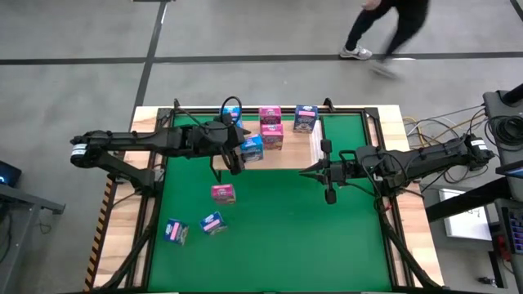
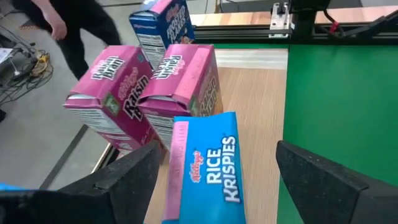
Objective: Stack cereal on shelf
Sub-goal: Put the light blue cereal box, aligned with the other light blue cereal box on the shelf
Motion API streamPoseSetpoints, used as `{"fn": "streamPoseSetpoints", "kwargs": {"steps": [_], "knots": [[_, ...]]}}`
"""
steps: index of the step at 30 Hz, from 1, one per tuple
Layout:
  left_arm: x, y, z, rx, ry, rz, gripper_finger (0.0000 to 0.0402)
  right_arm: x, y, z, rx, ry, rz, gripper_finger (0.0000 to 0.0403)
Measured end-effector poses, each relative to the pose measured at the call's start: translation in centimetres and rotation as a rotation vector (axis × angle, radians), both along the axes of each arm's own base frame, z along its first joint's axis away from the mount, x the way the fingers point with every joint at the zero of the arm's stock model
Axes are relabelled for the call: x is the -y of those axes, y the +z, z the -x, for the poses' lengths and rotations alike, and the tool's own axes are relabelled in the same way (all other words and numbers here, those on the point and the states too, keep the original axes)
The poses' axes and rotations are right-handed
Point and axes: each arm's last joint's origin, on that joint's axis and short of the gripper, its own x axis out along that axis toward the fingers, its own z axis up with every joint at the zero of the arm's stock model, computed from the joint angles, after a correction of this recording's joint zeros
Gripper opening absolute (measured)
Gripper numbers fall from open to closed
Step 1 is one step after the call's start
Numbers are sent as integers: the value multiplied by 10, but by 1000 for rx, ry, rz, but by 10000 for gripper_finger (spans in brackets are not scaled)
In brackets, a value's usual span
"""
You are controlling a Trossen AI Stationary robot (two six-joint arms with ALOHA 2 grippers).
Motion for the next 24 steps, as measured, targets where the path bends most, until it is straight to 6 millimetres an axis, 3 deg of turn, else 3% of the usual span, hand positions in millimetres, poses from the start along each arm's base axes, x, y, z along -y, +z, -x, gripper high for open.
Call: {"fn": "streamPoseSetpoints", "kwargs": {"steps": [12,24], "knots": [[0,-8,-4,-53,2,-2,275,0,0,0,-2,0,0,13],[0,-11,-2,-84,1,0,197,0,0,0,-2,0,0,13]]}}
